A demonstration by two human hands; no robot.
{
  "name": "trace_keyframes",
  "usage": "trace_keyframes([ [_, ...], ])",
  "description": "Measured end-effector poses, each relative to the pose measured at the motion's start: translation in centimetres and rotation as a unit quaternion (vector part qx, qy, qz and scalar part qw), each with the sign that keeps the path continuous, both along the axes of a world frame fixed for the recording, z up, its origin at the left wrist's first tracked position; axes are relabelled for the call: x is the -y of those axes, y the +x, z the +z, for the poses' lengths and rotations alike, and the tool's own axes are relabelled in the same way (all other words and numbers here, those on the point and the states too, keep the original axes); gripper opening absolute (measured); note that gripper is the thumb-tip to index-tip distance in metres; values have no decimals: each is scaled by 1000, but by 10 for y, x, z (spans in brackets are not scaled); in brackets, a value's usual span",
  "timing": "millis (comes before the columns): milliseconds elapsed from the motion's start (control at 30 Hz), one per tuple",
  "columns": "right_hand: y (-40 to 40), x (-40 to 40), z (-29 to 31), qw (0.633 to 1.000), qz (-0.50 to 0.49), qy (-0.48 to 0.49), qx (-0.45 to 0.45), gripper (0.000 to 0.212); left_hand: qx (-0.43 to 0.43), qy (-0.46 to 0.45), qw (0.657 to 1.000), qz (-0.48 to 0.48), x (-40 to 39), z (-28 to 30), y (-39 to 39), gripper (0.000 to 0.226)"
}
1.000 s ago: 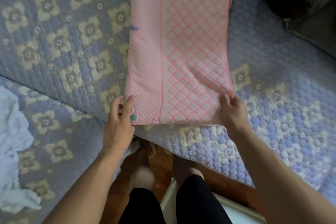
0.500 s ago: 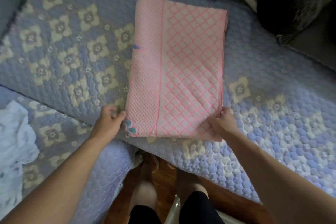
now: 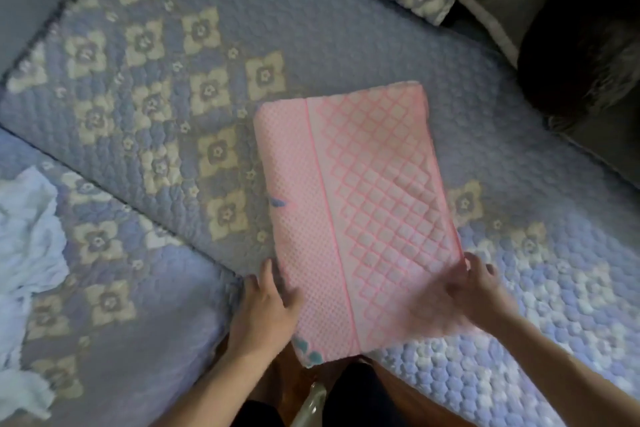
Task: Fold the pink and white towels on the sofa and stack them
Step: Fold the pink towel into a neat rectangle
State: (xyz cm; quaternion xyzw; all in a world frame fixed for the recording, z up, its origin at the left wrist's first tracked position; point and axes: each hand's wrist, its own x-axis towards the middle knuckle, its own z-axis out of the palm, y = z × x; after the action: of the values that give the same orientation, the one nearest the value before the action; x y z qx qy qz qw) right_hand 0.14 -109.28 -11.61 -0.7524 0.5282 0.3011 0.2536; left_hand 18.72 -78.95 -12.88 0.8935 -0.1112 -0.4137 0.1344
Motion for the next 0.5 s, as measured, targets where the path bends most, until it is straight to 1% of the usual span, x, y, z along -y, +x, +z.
trace_keyframes([
  [33, 12, 1, 3, 995, 67, -71, 26, 60, 128, -31, 990, -48, 8, 5, 12, 69],
  [67, 31, -1, 7, 980, 124, -128, 87, 63, 220, -62, 969, -98, 19, 10, 25, 69],
  [100, 57, -4, 12, 959, 176, -161, 155, 62, 261, -86, 951, -138, 32, 9, 38, 70],
  [133, 89, -12, 17, 937, 220, -175, 206, 61, 285, -94, 939, -167, 47, 7, 53, 71],
  [167, 116, -16, 10, 921, 266, -170, 227, 62, 294, -89, 934, -180, 61, -1, 67, 72],
  [200, 147, -19, 5, 911, 303, -162, 229, 63, 306, -74, 931, -184, 78, -10, 82, 72],
  [233, 176, -17, -8, 903, 322, -162, 233, 64, 314, -56, 930, -181, 93, -20, 96, 72],
  [267, 202, -11, -24, 897, 333, -172, 233, 65, 323, -41, 930, -173, 108, -31, 109, 72],
  [333, 243, 13, -56, 901, 325, -195, 212, 68, 340, -21, 930, -138, 129, -53, 130, 73],
  [433, 265, 51, -91, 888, 329, -251, 200, 68, 351, -7, 931, -103, 145, -80, 143, 75],
  [500, 262, 61, -101, 873, 350, -260, 216, 65, 349, -9, 932, -96, 147, -94, 143, 77],
])
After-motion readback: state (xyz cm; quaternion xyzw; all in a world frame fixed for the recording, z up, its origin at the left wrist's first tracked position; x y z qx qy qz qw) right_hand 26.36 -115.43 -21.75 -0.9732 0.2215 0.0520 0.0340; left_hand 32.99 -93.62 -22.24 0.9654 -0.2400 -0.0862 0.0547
